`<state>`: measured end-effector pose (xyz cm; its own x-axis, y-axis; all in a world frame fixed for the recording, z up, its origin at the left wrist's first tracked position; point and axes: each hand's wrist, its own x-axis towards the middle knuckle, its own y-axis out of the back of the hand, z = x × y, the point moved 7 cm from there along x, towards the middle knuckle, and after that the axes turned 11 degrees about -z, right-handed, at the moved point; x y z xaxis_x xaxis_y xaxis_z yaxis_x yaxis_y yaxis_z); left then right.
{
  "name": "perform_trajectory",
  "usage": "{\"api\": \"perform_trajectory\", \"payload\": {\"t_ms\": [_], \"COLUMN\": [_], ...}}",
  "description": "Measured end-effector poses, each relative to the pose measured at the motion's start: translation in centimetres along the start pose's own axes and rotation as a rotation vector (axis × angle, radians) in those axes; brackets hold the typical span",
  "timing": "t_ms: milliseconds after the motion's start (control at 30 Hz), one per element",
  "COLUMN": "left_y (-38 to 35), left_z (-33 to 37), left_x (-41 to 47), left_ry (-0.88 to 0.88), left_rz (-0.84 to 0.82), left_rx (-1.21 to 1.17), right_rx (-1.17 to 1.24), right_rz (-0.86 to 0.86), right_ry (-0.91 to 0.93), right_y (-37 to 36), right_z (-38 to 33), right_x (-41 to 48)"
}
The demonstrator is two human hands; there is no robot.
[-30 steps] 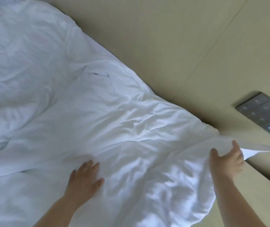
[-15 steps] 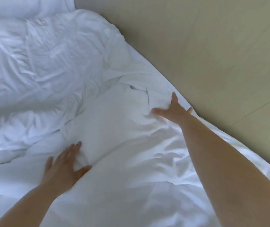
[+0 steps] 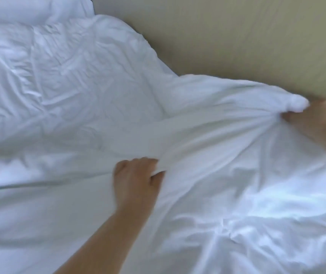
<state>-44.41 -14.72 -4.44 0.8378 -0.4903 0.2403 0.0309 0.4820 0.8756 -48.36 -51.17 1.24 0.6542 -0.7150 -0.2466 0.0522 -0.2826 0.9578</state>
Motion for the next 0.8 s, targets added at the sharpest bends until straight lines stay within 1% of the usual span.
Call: {"api": "perform_trajectory", "payload": {"t_ms": [33, 100, 133, 167, 200, 233, 267, 300, 333, 367, 400, 433, 500, 533, 567, 600, 633, 667, 733, 800], "left_y": [-1.4, -5.8, -8.0, -9.5, -10.6, -10.9, -10.8, -10.1, -9.0, -7.7, -6.6, -5.6, -3.8, -3.7, -3.9, -3.9, -3.9, -4.3, -5.6, -7.4], "left_z": [1.2, 0.7, -0.8, -2.2, -3.0, -3.4, -3.7, -3.6, -3.9, -4.3, -4.6, -4.6, -4.9, -5.2, -5.4, -6.2, -6.6, -6.9, -7.6, -7.6], "left_x": [0.6, 0.0, -1.3, -2.4, -3.5, -4.0, -4.2, -3.9, -3.9, -4.2, -5.1, -6.7, -9.9, -11.5, -13.4, -15.3, -16.8, -18.1, -21.1, -23.3], "left_ry": [-0.034, 0.025, 0.084, 0.082, 0.089, 0.08, 0.067, 0.032, 0.015, 0.017, -0.007, -0.012, -0.047, -0.096, -0.141, -0.178, -0.184, -0.189, -0.156, -0.1], "left_rz": [-0.072, -0.377, -0.551, -0.623, -0.717, -0.722, -0.687, -0.616, -0.576, -0.536, -0.481, -0.478, -0.346, -0.345, -0.385, -0.39, -0.295, -0.26, -0.318, -0.446], "left_rx": [-0.009, 0.02, 0.115, 0.193, 0.208, 0.204, 0.164, 0.13, 0.087, 0.03, 0.021, 0.027, 0.059, 0.067, 0.112, 0.164, 0.301, 0.41, 0.308, 0.271], "right_rx": [-0.09, -0.286, -0.38, -0.433, -0.419, -0.328, -0.219, -0.16, -0.184, -0.229, -0.265, -0.289, -0.327, -0.334, -0.352, -0.36, -0.364, -0.368, -0.354, -0.342], "right_rz": [-0.075, -0.191, -0.201, -0.159, -0.097, -0.02, 0.066, 0.082, -0.03, -0.195, -0.327, -0.408, -0.41, -0.431, -0.459, -0.484, -0.499, -0.505, -0.486, -0.427], "right_ry": [-0.044, -0.093, -0.095, -0.078, -0.01, 0.108, 0.248, 0.371, 0.431, 0.465, 0.421, 0.368, 0.312, 0.301, 0.299, 0.294, 0.287, 0.279, 0.27, 0.271], "right_y": [-0.1, -3.1, -4.8, -6.2, -7.6, -8.7, -9.8, -11.7, -14.3, -17.7, -20.8, -22.6, -23.3, -23.3, -22.9, -22.8, -22.8, -22.7, -22.2, -21.5], "right_z": [0.9, 1.0, 0.2, -1.5, -3.7, -6.1, -8.1, -9.7, -10.7, -10.8, -9.7, -8.9, -9.0, -9.4, -10.0, -10.4, -10.6, -10.9, -11.1, -10.9], "right_x": [0.1, -1.0, -1.6, -2.9, -4.3, -6.1, -7.8, -9.5, -11.0, -12.0, -12.4, -12.1, -10.0, -9.1, -8.6, -8.2, -7.9, -7.9, -8.6, -10.4]}}
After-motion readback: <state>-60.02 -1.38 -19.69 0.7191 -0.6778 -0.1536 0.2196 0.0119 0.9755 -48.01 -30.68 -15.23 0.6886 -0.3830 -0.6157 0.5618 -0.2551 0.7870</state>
